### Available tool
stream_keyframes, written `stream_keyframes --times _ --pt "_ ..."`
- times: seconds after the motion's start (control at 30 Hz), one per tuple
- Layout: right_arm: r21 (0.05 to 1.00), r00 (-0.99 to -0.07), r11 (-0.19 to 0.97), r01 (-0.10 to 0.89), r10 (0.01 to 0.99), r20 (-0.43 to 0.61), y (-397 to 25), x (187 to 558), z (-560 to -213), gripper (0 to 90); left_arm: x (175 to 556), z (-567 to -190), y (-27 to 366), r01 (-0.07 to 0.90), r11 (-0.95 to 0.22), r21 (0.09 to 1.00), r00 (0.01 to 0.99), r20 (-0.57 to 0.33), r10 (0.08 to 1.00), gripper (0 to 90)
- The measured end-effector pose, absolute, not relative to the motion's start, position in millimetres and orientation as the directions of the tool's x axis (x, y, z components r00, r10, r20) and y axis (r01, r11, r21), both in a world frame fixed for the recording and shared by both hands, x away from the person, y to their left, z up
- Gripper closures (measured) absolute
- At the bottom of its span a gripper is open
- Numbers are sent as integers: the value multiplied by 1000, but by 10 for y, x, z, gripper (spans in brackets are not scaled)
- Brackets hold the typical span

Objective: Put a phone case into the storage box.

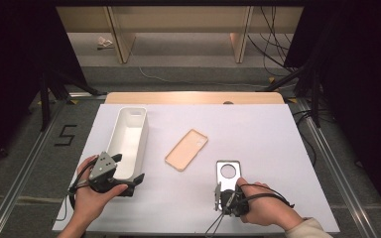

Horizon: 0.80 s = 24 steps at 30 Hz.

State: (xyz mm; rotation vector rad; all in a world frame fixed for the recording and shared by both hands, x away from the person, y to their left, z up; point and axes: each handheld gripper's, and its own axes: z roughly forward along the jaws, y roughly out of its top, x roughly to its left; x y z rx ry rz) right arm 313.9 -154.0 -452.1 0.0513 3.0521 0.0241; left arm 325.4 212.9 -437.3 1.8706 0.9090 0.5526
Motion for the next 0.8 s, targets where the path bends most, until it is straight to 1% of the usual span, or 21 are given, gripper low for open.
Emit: stream_keyframes --times 0.53,0.63,0.8 --pt "43 -997 998 50 52 -54 -1571 3167 -4467 893 3253 -4371 2133 353 -273 895 621 -7 784 0" --pt "52 -996 997 59 63 -68 -1581 3164 -4434 893 3253 -4370 2133 353 -272 895 621 -7 784 0" --pt "95 -994 994 49 58 -94 -1604 3182 -4375 894 3254 -4371 2135 354 -270 896 620 -8 784 0"
